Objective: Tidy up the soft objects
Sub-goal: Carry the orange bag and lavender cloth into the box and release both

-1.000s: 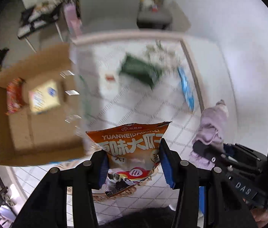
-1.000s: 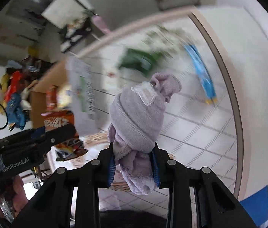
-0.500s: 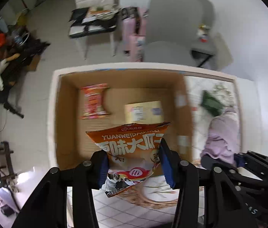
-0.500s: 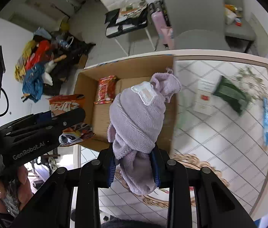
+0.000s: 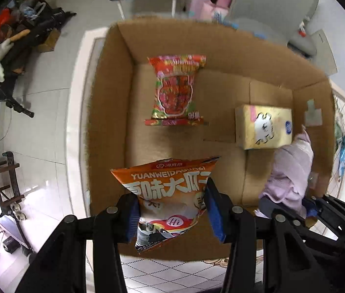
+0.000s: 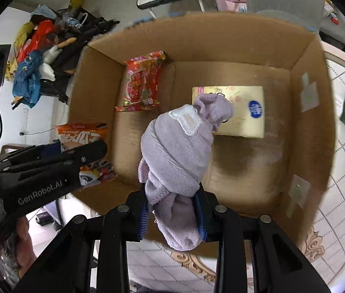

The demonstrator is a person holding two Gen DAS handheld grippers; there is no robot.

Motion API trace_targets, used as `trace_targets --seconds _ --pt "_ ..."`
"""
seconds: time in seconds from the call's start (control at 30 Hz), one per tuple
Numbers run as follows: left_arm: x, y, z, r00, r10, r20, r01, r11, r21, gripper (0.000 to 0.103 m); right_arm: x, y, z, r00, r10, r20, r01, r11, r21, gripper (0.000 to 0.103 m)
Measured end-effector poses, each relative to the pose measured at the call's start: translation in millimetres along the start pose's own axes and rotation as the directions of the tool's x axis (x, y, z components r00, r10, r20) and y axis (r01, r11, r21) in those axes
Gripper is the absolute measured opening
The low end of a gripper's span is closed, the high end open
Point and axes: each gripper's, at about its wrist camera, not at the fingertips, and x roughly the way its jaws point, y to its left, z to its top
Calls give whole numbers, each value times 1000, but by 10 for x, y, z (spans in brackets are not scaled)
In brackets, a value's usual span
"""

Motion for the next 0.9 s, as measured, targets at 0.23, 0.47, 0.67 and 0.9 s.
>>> trace_targets --seconds 0.23,0.47,0.67,0.9 --pt "186 54 28 998 -40 -45 39 999 -33 46 373 22 58 999 -14 -53 13 1000 -6 42" --pt "19 87 -26 1000 -12 -6 12 999 -47 46 275 59 50 997 -72 -14 72 997 -29 60" --pt "-315 62 -216 997 7 78 -2 998 -64 46 -19 51 -73 989 -143 31 143 989 -28 67" --pt "-692 -68 -565 982 40 185 -30 998 -55 46 -483 -14 -392 971 -218 98 221 975 -22 70"
